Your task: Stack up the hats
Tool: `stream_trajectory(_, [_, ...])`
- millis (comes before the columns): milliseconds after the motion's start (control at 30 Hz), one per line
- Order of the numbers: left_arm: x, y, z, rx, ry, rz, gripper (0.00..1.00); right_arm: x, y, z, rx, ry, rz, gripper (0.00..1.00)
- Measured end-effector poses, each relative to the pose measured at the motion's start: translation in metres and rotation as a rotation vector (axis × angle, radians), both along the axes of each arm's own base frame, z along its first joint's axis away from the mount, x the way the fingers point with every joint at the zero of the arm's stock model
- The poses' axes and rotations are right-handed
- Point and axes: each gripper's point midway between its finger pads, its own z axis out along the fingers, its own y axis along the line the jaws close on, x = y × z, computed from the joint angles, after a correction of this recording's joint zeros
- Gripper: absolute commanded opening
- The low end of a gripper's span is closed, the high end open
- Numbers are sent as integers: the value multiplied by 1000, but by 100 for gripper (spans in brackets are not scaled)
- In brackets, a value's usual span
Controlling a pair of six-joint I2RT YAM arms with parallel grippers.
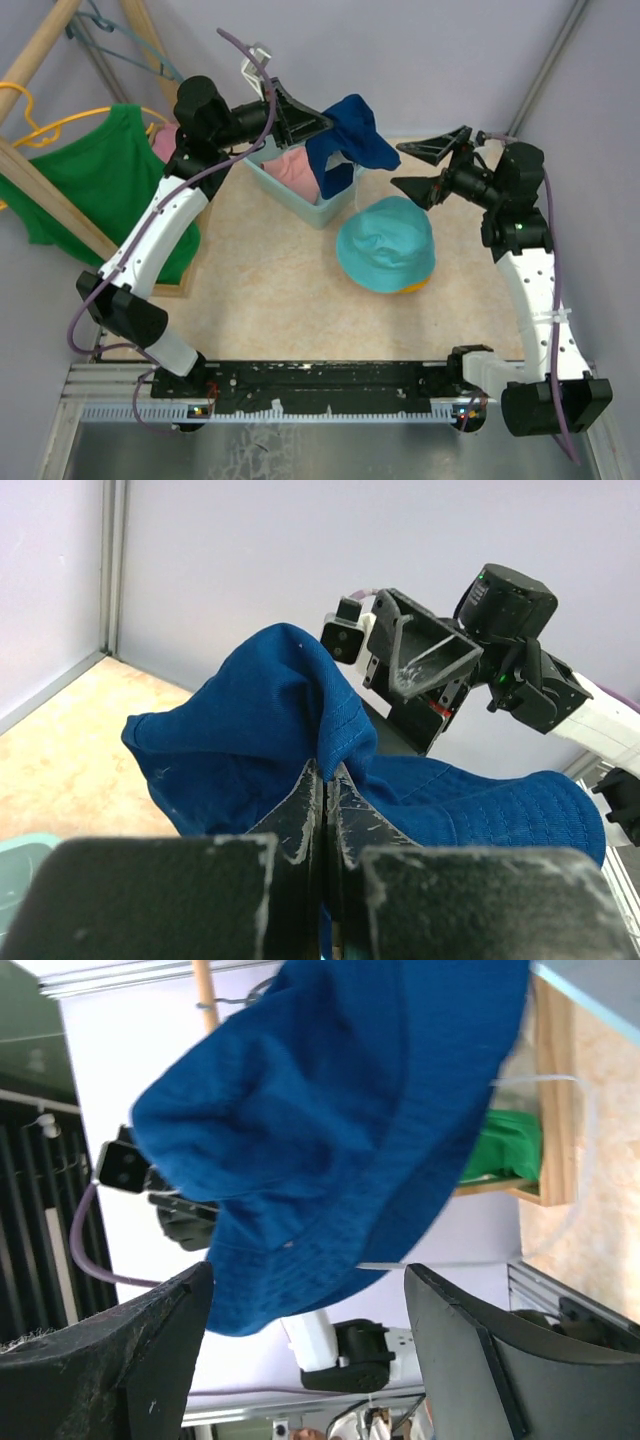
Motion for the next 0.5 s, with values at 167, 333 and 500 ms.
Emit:
stream_trajectory(167, [-5,-7,-3,-6,1,-20,0,-3,0,25,58,-58,-11,77])
stream_trajectory(333, [-6,-11,-13,-6,19,-31,0,-2,9,16,74,-39,2,77])
stream_trajectory(500, [-8,-12,-19,-6,31,-36,0,1,16,0,74,11,5,64])
